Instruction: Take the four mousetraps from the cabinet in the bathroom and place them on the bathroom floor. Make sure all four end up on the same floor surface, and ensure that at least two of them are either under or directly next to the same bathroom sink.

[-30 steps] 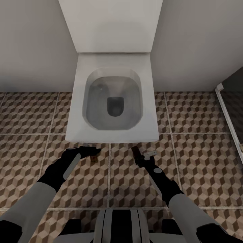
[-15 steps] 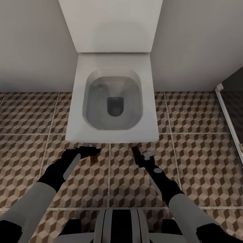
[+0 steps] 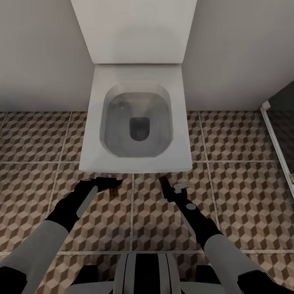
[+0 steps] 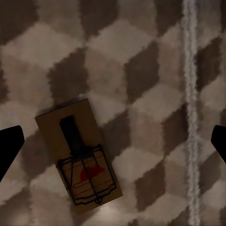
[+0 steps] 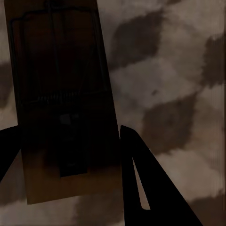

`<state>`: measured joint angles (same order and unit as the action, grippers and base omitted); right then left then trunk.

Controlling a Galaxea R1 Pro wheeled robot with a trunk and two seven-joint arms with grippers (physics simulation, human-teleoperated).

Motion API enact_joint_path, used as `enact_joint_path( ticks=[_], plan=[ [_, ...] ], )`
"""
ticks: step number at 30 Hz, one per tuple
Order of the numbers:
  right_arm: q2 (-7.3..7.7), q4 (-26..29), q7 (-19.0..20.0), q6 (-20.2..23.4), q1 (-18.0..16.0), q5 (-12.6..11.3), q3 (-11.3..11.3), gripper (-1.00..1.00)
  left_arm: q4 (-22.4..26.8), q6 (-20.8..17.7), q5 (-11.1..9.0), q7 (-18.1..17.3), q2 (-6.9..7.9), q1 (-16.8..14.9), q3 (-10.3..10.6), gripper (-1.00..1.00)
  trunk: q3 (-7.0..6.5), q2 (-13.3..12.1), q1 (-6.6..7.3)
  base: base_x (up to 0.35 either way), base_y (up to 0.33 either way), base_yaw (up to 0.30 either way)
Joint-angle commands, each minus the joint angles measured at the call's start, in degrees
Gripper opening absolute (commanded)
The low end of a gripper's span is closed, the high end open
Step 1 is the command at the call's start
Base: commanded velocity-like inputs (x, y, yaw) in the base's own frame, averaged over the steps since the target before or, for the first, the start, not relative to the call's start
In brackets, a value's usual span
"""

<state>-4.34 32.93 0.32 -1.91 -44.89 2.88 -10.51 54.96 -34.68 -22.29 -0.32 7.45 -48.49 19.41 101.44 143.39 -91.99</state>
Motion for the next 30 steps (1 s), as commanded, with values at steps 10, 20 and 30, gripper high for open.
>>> enact_joint_path(
  ticks=[10,20,30],
  plan=[
    [0.12,-0.06,0.12,-0.55,-0.02,0.11,-0.04,1.00,0.14,-0.21,-0.04,-0.03,0.03,-0.02,0.12,1.00,0.02,0.01,0.01,0.000,0.000,0.000],
    [0.12,-0.06,0.12,-0.55,-0.02,0.11,-0.04,1.00,0.15,-0.21,-0.04,-0.03,0.03,-0.02,0.11,1.00,0.02,0.01,0.01,0.000,0.000,0.000],
    [0.14,-0.06,0.12,-0.55,-0.02,0.11,-0.04,1.00,0.09,-0.21,-0.04,-0.03,0.03,-0.02,0.12,1.00,0.02,0.01,0.01,0.000,0.000,0.000]
  ],
)
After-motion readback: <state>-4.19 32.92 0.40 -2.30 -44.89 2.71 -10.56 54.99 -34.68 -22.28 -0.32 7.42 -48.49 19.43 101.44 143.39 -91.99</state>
